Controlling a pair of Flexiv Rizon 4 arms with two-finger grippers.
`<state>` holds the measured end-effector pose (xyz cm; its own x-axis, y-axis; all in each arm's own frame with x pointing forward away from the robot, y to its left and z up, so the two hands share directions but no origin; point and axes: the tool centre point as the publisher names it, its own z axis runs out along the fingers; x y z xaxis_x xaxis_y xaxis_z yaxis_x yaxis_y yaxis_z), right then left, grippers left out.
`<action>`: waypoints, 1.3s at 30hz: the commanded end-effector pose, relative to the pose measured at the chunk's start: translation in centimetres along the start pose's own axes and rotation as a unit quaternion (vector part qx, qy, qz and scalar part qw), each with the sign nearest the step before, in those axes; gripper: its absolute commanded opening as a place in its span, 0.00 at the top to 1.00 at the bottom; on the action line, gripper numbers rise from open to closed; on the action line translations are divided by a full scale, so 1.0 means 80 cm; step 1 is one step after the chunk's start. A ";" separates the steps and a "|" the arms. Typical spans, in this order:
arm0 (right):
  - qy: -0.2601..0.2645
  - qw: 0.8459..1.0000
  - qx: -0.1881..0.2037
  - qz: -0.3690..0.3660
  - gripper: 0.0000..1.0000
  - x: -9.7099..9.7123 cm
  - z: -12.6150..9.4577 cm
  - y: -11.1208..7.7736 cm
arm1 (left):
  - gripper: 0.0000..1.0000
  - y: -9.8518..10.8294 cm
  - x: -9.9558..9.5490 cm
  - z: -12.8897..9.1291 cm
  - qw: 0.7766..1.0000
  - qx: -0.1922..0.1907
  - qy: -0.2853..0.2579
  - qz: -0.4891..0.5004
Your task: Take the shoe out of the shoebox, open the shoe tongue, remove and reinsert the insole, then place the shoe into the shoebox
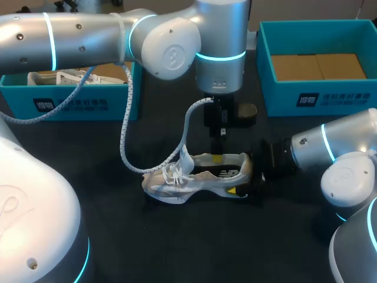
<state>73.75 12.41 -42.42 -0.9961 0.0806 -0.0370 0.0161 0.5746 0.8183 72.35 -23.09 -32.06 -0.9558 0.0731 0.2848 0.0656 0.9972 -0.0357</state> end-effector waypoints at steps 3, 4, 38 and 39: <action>-0.001 1.000 0.004 0.000 1.00 -0.001 0.004 0.000 | 1.00 0.002 0.000 0.015 1.000 0.009 -0.011 -0.001; -0.001 1.000 0.004 0.000 1.00 -0.001 0.004 0.000 | 1.00 0.001 0.001 0.018 1.000 0.010 -0.013 0.002; -0.001 1.000 0.004 0.000 1.00 -0.001 0.004 0.000 | 1.00 0.007 0.000 0.088 0.999 0.021 -0.015 0.039; -0.001 1.000 0.004 0.000 1.00 -0.001 0.004 0.000 | 1.00 0.007 0.000 0.088 0.999 0.022 -0.013 0.042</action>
<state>73.75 12.41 -42.42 -0.9961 0.0806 -0.0370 0.0161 0.5746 0.8183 70.44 -22.67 -38.45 -0.9559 0.1511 0.2517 0.1308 0.9868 -0.0953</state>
